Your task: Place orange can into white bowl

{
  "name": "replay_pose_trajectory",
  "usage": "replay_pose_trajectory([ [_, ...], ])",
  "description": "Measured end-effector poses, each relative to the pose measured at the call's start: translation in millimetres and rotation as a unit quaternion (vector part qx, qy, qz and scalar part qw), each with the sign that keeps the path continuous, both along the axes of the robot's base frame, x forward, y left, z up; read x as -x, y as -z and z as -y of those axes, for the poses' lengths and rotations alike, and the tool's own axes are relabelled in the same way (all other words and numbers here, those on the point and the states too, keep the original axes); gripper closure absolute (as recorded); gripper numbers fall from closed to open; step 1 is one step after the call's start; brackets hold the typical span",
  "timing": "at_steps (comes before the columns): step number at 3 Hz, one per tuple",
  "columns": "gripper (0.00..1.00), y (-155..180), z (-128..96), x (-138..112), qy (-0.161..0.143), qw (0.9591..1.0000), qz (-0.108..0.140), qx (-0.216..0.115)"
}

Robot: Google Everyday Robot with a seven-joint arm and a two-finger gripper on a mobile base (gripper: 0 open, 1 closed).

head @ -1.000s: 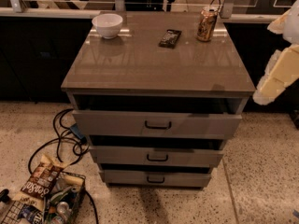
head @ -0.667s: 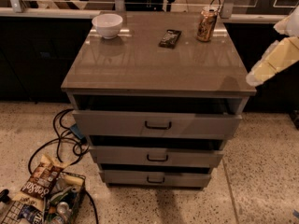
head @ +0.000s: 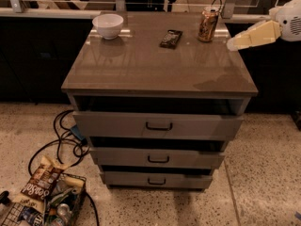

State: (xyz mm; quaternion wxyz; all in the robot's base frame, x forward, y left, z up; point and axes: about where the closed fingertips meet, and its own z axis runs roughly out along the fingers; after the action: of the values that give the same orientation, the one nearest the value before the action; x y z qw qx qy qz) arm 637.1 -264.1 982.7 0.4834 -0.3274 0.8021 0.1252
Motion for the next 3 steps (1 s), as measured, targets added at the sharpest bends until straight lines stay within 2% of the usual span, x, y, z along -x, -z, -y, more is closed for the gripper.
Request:
replay_pose_trajectory([
  [1,0.0,-1.5,-1.5,-29.9,0.045,0.9966,0.03,-0.061],
  [2,0.0,-9.3,2.2,-37.9,0.059,0.995,0.048,-0.065],
  [3,0.0,-9.3,2.2,-37.9,0.059,0.995,0.048,-0.065],
])
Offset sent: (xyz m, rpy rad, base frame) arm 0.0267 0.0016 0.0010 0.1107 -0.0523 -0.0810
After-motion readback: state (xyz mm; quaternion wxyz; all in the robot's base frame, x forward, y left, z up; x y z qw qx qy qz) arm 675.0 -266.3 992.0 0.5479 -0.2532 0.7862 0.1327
